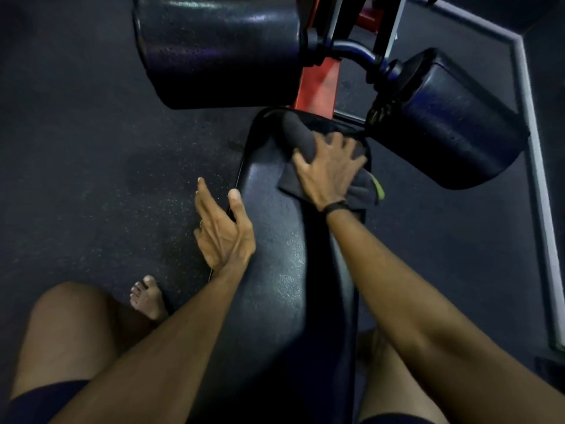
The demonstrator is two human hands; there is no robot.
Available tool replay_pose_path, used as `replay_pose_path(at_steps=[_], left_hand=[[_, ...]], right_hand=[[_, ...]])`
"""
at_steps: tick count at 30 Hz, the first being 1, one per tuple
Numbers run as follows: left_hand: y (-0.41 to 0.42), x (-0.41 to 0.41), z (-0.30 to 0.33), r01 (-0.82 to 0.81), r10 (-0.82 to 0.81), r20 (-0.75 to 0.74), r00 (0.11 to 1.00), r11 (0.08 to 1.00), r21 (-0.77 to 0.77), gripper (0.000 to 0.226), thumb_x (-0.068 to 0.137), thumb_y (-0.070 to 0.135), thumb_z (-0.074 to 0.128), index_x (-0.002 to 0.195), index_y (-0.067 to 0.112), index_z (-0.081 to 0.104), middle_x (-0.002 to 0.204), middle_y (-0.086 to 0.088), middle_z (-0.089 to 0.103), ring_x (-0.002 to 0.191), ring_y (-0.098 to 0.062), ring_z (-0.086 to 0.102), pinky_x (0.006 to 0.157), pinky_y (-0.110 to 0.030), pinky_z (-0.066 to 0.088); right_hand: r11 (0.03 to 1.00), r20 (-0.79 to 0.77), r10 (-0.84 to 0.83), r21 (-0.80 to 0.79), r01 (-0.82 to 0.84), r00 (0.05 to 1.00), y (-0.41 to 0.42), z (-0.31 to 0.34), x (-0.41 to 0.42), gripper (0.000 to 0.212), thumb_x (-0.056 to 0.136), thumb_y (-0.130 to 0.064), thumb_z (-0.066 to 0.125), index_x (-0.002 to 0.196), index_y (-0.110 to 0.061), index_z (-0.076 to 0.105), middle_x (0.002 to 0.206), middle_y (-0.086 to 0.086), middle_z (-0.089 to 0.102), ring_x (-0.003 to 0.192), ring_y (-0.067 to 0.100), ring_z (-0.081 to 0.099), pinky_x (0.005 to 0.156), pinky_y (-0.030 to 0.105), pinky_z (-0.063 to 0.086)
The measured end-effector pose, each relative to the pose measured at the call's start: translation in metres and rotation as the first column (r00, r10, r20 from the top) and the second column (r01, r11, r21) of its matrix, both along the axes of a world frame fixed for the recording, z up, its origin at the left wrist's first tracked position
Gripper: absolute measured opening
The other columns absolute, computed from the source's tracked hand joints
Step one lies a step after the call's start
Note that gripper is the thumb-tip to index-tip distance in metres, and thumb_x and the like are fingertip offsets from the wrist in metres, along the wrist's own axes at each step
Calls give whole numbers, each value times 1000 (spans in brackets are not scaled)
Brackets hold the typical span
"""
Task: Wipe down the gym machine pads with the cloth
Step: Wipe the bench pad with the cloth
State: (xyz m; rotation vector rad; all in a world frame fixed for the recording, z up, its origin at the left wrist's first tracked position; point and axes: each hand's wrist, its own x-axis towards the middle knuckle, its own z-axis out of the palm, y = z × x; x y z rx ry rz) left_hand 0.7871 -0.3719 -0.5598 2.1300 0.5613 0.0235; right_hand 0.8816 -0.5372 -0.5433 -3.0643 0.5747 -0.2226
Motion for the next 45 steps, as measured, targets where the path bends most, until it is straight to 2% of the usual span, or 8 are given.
replay_pose_path(at_steps=[6,10,15,21,25,28,35,45], left_hand=[[3,1,-4,-25,25,2,1000,999,-41,68,100,64,19,159,30,10,166,-1,20,144,-23,35,114,-50,25],[2,0,-4,-13,13,11,1000,1000,-28,69,101,64,19,159,30,10,165,1,22,140,-21,42,112,-45,27],[0,2,-5,11,-11,0,1000,1000,13,67,102,62,21,159,28,13,165,0,24,137,-20,44,109,-41,29],[2,1,-3,-57,59,35,998,995,-77,68,101,64,21,158,28,21,161,-1,34,141,-22,42,114,-40,29],[14,1,-2,-115,149,90,985,946,-304,62,103,56,28,152,19,40,150,-5,50,133,-20,50,111,-32,38],[29,-9,-3,-161,207,85,975,914,-373,67,98,58,30,136,12,59,132,-9,64,120,-23,59,104,-44,46],[66,-50,8,-258,287,98,953,937,-237,72,95,60,29,147,14,48,148,-7,51,135,-22,47,114,-39,35],[62,-47,11,-74,73,56,996,997,21,53,104,45,30,147,19,49,148,-9,50,134,-28,47,113,-42,33]], right_hand=[[889,-20,455,70,-453,890,16,2,-133,56,73,-62,59,119,-32,64,119,-1,59,111,25,48,84,44,32],[965,34,251,73,-252,967,-44,-3,-146,60,70,-63,53,116,-29,69,116,3,60,110,27,44,90,50,32],[999,32,-40,19,39,999,-22,4,-35,58,75,-68,47,117,-34,66,119,4,59,115,32,48,94,52,33],[996,30,87,31,-88,996,57,-1,-38,55,74,-66,53,115,-33,66,115,3,58,110,30,49,93,50,29],[971,59,216,97,-220,975,94,-2,-82,49,73,-66,58,106,-31,67,109,1,57,104,26,47,83,47,32],[946,57,293,129,-298,955,113,-4,-112,50,79,-71,56,105,-30,67,107,2,57,103,25,47,82,46,32],[878,51,436,194,-437,898,131,0,-185,49,79,-69,57,101,-27,67,104,2,57,102,25,48,80,44,30],[866,117,466,146,-479,877,60,2,-261,53,68,-64,62,107,-28,67,102,-1,58,101,24,50,82,44,33]])
